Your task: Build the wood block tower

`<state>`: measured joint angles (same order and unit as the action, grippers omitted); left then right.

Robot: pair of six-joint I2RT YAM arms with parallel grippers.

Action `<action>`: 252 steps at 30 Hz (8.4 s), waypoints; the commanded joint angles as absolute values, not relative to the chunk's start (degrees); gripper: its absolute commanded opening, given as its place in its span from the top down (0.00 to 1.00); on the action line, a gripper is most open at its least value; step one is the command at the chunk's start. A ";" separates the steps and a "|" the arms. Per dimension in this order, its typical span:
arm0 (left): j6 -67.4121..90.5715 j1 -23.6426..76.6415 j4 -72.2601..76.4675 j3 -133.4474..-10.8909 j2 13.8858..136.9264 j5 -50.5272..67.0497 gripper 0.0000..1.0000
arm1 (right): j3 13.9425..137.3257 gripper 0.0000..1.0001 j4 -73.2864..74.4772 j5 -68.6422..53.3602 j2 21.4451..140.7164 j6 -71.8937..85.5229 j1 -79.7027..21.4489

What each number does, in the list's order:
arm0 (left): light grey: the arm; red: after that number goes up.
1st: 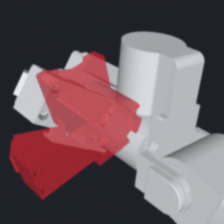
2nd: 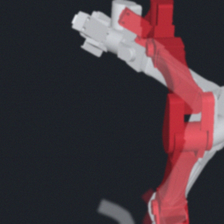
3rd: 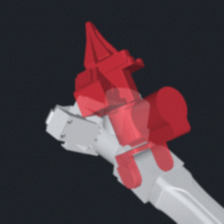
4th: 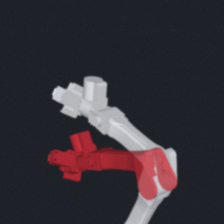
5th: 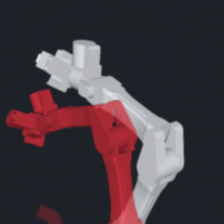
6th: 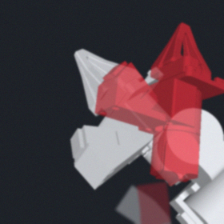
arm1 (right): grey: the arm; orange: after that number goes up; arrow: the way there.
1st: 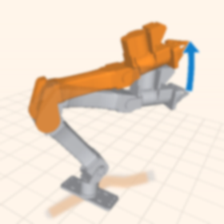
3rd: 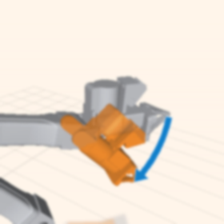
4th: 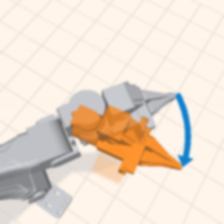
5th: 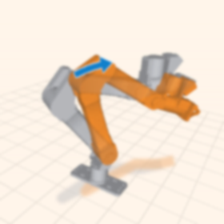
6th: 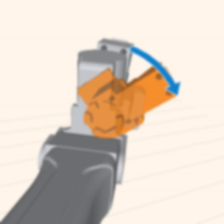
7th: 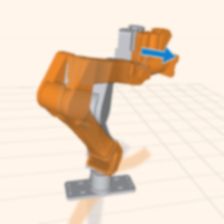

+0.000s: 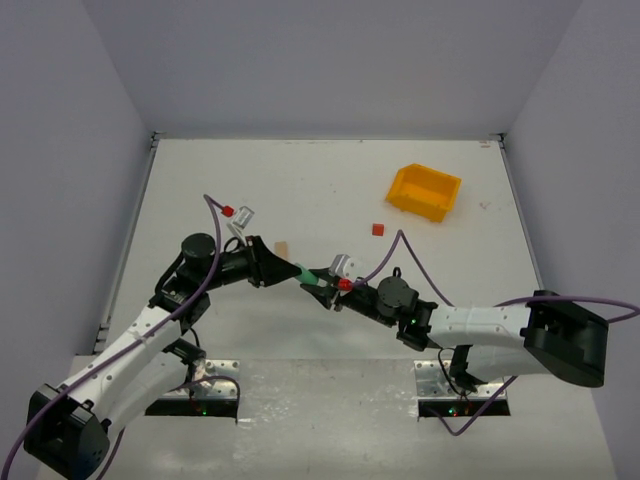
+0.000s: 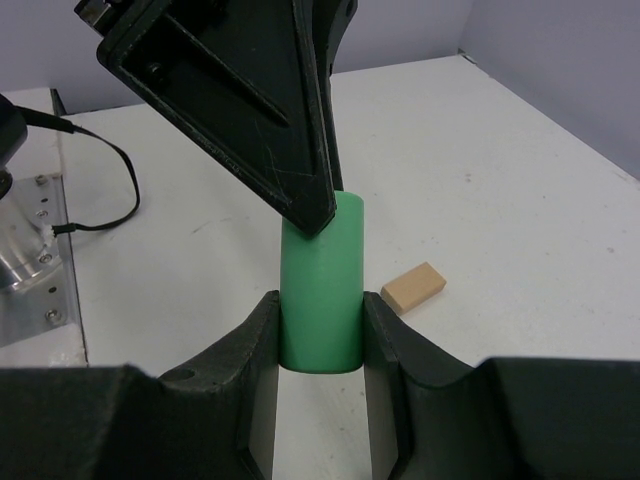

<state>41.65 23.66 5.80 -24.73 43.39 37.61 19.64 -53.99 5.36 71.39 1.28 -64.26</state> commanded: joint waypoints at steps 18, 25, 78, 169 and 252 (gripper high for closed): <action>28.60 30.70 -4.48 -40.49 50.16 8.82 1.00 | 14.06 0.01 -37.11 34.38 52.20 8.15 -63.12; 23.44 51.30 -9.45 -50.76 61.03 -10.67 1.00 | 12.60 0.01 -17.70 46.23 41.34 21.46 -50.20; 24.79 63.18 -19.69 -63.73 84.03 -31.28 1.00 | 15.12 0.01 -2.11 43.08 42.36 32.70 -36.30; 24.75 62.87 -21.32 -63.78 82.23 -28.53 0.01 | 15.17 0.01 -2.11 41.66 42.16 31.99 -36.36; 28.81 25.93 -15.75 -59.48 102.03 -9.69 0.81 | 15.47 0.01 -2.11 39.35 42.01 31.17 -36.30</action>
